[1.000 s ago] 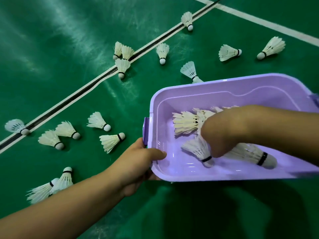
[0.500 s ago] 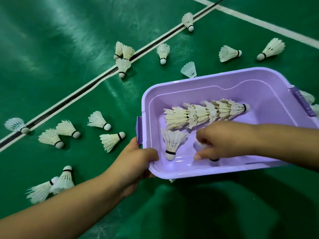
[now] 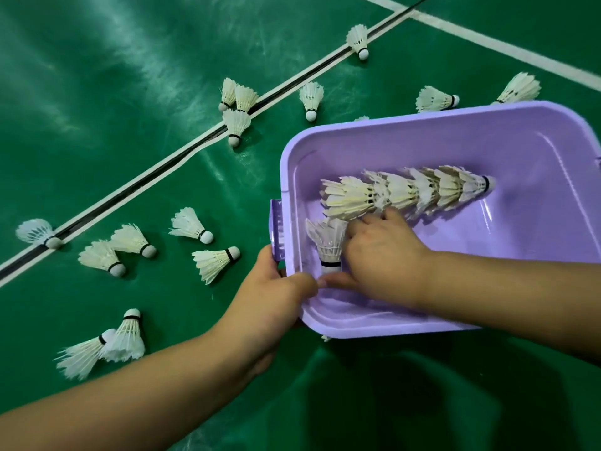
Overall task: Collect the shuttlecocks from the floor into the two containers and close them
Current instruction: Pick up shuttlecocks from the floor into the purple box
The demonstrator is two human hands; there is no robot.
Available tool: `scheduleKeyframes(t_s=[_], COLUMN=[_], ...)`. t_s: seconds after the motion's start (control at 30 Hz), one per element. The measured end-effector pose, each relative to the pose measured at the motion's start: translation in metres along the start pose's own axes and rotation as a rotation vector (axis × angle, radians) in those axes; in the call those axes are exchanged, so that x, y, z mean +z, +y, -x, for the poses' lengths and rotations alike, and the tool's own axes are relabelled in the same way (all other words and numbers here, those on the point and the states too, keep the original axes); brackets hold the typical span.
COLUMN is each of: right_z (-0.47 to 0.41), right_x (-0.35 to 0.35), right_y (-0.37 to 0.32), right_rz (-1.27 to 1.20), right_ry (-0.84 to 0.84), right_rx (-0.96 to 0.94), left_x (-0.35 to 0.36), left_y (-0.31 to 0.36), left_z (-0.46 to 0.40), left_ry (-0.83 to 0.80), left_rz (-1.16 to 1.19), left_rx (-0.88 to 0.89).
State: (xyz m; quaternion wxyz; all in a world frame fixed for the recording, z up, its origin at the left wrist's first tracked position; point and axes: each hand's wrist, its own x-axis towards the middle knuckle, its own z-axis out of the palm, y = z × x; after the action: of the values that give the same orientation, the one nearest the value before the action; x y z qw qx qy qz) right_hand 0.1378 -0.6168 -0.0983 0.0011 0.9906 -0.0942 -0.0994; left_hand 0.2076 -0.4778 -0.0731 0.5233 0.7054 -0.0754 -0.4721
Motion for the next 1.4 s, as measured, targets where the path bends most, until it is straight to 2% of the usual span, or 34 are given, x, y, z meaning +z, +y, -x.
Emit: scheduleKeyframes(t_s=[0.1,0.23,0.3,0.43,0.47,0.57,0.63,0.7,0.8,0.87,0.9,1.03,1.13,1.2,1.33,1.4], right_z=[-0.009,-0.014,-0.015,-0.02,-0.02,-0.02,-0.019,-0.014,-0.004,0.0,0.001,0.001,0.009,0.02,0.039,0.044], right_x=[-0.001,0.008,0.016,0.021,0.022,0.029,0.03,0.021,0.002,-0.005,-0.006,0.003,0.0,-0.007,0.002,0.016], right_y=[-0.003,0.0,0.003,0.006,0.004,0.001,0.003,0.012,0.028,0.031,0.029,0.014,0.032,0.055,0.083,0.084], right_rz=[-0.068,-0.213,-0.391,-1.083,-1.191,-1.255,-1.201,-1.006,-0.466,-0.107,-0.004,0.029,-0.054,-0.05,0.057,0.01], right_ry=[0.036,0.085,0.091,-0.001,-0.008,0.019,-0.019,-0.16,-0.393,-0.4,-0.383,-0.256,-0.201,-0.246,-0.478,-0.488], right_rx=[0.026,0.182,0.338,0.592,0.646,0.737,0.724,0.601,0.192,-0.014,-0.076,-0.197,-0.144,-0.1,0.023,0.027], left_x=[0.004,0.004,0.005,0.008,0.01,0.012,0.012,0.01,0.003,0.001,0.001,0.001,-0.002,-0.005,-0.011,-0.013], left_y=[-0.004,-0.007,-0.005,-0.006,-0.007,-0.009,-0.007,-0.005,-0.004,-0.007,-0.008,-0.005,-0.004,-0.005,-0.006,-0.006], left_z=[0.0,0.001,0.002,0.0,0.001,0.002,0.003,0.003,0.003,0.003,0.004,0.004,0.007,0.008,0.009,0.008], left_ry=[0.002,0.024,0.028,0.054,0.058,0.042,0.025,0.004,0.005,-0.003,-0.006,-0.005,0.011,0.015,0.016,0.02], left_rz=[-0.029,-0.045,-0.047,-0.062,-0.058,-0.032,-0.017,-0.007,0.007,0.029,0.039,0.047,0.043,0.042,0.043,0.037], left_rx=[0.013,-0.001,-0.006,-0.031,-0.043,-0.07,-0.093,-0.116,-0.15,-0.181,-0.191,-0.207,-0.214,-0.213,-0.208,-0.208])
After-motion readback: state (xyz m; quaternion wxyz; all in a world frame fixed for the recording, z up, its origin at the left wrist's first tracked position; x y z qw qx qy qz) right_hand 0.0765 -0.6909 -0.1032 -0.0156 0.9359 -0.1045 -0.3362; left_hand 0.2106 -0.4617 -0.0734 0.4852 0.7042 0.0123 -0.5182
